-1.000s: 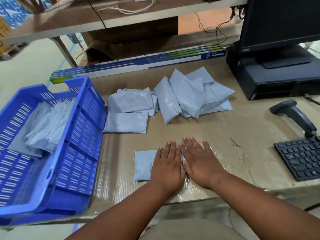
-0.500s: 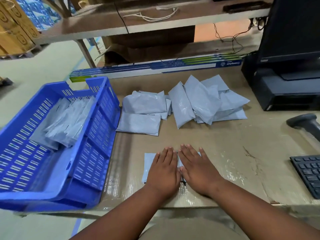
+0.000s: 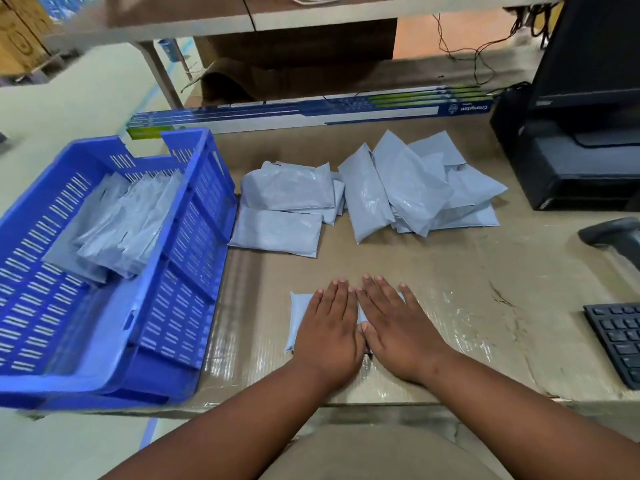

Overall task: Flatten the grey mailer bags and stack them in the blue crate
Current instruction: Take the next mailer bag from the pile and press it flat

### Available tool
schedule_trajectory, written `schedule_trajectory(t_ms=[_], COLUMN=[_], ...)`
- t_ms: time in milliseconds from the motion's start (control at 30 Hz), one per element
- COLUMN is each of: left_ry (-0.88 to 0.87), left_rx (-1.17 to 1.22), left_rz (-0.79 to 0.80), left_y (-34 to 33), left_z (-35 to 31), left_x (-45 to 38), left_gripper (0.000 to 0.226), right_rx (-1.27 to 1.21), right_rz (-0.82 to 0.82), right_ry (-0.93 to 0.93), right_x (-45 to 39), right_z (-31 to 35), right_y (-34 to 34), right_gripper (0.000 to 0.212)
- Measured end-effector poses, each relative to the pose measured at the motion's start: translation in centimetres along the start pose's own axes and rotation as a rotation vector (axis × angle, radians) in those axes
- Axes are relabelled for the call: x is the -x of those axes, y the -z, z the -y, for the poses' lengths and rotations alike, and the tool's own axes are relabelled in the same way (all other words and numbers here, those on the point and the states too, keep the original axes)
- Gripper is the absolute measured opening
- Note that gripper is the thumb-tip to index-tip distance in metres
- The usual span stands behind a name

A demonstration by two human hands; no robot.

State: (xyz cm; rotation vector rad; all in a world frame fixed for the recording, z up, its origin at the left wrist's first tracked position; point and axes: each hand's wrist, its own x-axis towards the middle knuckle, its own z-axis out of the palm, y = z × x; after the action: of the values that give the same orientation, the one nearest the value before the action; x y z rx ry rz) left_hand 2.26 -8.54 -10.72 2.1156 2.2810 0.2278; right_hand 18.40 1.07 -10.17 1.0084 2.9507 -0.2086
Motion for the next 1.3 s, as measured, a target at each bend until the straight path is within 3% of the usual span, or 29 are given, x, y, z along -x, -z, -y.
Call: schedule_trajectory(t_ms=[300, 567, 1067, 1300], left_ry=[-0.03, 0.048, 0.041, 0.066], left_rx=[-0.044, -0.01, -0.008, -0.014], left_rz=[-0.022, -0.024, -0.068, 0.024], left_y=[1.7, 0.9, 0.1, 1.0], left_z=[2.6, 5.8, 5.8, 5.5], left_x=[0.8, 3.2, 3.2, 2.8], left_gripper=[0.07, 0.065, 0.066, 0.07], right_rx=[0.013, 0.009, -0.031, -0.052], right_rz=[0.022, -0.009, -0.025, 0.026], right_ry=[-0.014, 0.145, 0.094, 0.079], right_x=[-0.4, -2.5, -2.3, -2.3], right_z=[0.9, 6.0, 6.2, 6.3], right_y=[2.2, 1.6, 0.0, 0.7], right_gripper=[0.072, 0.066, 0.067, 0.07])
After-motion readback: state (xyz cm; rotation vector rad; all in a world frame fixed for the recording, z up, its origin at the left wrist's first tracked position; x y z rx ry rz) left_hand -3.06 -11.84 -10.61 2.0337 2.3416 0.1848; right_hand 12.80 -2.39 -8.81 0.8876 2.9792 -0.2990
